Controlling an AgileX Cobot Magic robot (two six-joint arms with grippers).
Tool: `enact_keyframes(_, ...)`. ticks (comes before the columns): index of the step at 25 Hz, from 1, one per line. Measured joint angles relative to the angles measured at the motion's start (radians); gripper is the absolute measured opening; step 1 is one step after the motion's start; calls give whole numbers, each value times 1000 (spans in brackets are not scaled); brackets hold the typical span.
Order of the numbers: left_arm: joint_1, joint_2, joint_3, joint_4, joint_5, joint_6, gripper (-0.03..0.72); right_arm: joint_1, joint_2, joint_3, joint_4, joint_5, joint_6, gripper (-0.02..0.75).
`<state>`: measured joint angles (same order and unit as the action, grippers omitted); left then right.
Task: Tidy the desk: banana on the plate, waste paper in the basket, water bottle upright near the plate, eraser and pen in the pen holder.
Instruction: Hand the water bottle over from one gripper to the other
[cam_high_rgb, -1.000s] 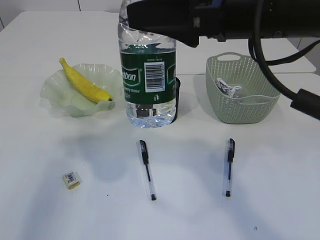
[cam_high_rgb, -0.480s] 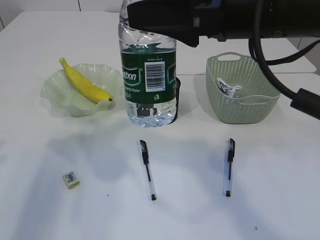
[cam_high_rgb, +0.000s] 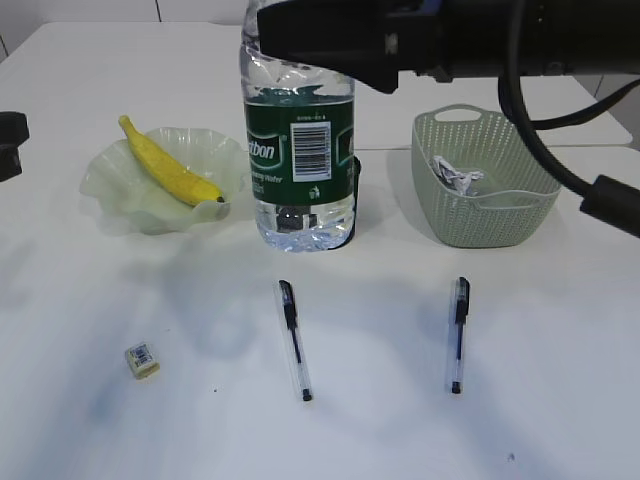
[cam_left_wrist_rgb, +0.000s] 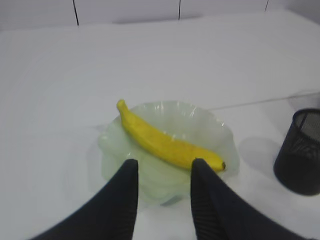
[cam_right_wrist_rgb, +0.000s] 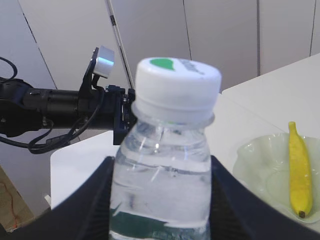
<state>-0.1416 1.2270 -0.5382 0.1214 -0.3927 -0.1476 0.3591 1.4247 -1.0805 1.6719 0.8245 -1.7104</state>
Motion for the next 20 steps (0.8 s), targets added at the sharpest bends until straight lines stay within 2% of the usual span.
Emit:
enact_keyframes(2,0,0,10,61,-71,-83,267,0,0,0,0,-9,0,351)
enact_keyframes(4,0,0,12,171,-137,-195,323,0,0,0,6,-29,0,351)
enact_keyframes(8,0,0,12,432,-289,-470,501,0,0,0,10,-49,0,351)
enact_keyframes(10,0,0,12,558,-378,-598,552,0,0,0,12,-49,-5,351)
enact_keyframes(12,0,0,12,685,-455,-711,570,0,0,0,22,-49,-27,351)
enact_keyframes(15,0,0,12,876,-559,-815,578,0,0,0,50,-51,-57,351)
enact_keyframes(17,0,0,12,956,-625,-849,580,0,0,0,60,-51,-68,351)
enact_keyframes(20,0,0,12,1002,-699,-868,591,0,0,0,61,-51,-74,351)
